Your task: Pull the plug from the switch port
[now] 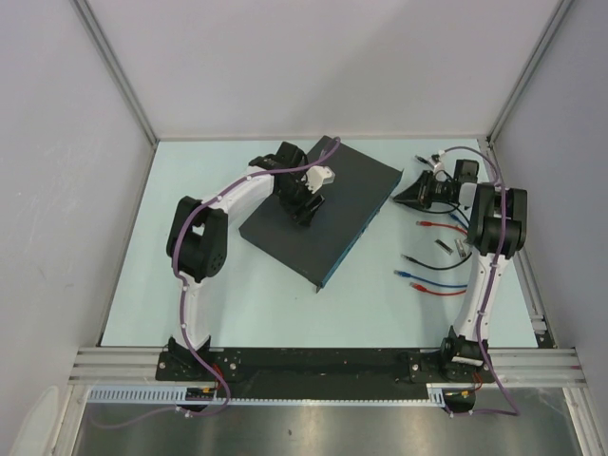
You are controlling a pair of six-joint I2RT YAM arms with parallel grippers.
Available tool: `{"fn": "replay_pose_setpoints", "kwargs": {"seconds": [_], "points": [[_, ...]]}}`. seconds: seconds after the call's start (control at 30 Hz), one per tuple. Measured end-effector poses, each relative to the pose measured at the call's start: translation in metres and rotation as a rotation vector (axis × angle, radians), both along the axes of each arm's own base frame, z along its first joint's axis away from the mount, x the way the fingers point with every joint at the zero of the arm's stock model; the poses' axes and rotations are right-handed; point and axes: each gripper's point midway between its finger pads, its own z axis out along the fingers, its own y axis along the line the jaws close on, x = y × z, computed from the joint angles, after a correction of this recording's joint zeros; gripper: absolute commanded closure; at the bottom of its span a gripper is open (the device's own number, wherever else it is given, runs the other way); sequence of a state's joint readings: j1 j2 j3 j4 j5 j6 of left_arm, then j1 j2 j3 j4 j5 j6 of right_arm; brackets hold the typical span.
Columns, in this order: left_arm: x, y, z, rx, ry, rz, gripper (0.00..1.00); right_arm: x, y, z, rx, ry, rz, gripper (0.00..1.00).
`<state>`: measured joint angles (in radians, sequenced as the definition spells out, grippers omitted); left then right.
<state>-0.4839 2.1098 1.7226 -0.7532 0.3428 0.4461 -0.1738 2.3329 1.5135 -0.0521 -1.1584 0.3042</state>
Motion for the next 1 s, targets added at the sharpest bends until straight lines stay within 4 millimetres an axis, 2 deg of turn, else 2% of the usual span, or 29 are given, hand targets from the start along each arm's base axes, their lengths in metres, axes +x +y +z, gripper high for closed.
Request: {"fn": "replay_pose_setpoints", "kwargs": {"seconds": [0.1,0.2,0.37,0.43,0.53,0.67,0.7,0.9,0.97,1.0], "points": [[0.0,0.0,0.0,-0.001,0.0,0.0,0.27,-0.015,-0.004,0.0,-0.011,0.022,0.015,1.0],[0.0,-0.001,0.001,-0.004,-0.002,-0.001,0.27,-0.032,-0.004,0.01,-0.014,0.022,0.056,1.0],[0.001,-0.004,0.002,-0.02,-0.004,-0.005,0.27,-0.06,0.008,0.05,-0.058,-0.065,0.153,1.0],[0.001,-0.006,0.003,-0.031,-0.002,-0.009,0.27,-0.076,0.015,0.069,-0.081,-0.116,0.208,1.0],[0.0,-0.008,0.003,-0.041,-0.002,-0.014,0.27,-0.105,0.021,0.087,-0.106,-0.154,0.284,1.0],[-0.006,-0.009,0.004,-0.064,-0.006,-0.016,0.27,-0.148,0.017,0.088,-0.122,-0.111,0.342,1.0],[-0.014,-0.007,0.004,-0.069,0.001,-0.014,0.27,-0.161,0.014,0.085,-0.134,-0.087,0.356,1.0],[-0.045,0.003,0.014,-0.106,-0.003,-0.014,0.27,-0.209,0.001,0.079,-0.222,-0.034,0.427,0.98],[-0.055,0.007,0.019,-0.117,-0.012,-0.008,0.27,-0.219,-0.002,0.077,-0.252,-0.018,0.445,0.81],[-0.059,0.009,0.024,-0.125,-0.025,-0.007,0.27,-0.224,-0.003,0.075,-0.268,-0.014,0.454,0.05]]}}
